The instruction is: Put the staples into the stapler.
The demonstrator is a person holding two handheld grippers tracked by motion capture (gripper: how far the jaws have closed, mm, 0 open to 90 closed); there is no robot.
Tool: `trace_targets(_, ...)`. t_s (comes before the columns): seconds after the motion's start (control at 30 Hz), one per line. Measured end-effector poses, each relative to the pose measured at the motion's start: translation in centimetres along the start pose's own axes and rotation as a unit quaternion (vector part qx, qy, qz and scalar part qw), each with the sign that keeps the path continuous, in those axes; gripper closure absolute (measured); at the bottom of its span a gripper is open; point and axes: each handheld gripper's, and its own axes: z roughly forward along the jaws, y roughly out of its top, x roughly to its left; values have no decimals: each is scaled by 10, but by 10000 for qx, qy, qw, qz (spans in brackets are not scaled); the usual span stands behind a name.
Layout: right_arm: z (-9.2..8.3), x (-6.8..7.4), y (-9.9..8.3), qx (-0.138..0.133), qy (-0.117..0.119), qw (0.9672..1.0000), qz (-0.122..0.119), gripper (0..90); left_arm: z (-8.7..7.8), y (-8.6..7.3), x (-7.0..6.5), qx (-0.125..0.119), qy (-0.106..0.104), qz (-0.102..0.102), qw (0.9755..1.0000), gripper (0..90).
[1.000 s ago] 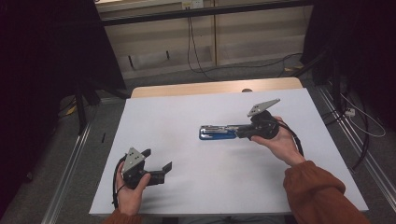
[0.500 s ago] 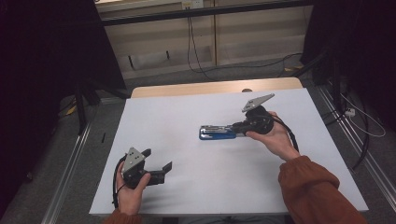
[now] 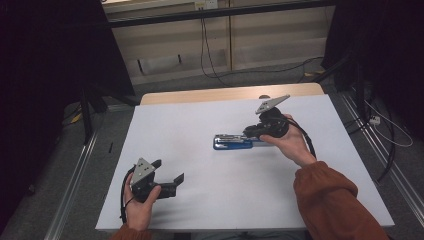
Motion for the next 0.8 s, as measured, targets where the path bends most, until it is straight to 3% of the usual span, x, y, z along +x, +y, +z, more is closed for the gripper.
trace_targets(0.8, 22, 1, 27, 106, -42, 9995, -300, 793, 0, 0, 0, 6, -8, 2, 10000, 47)
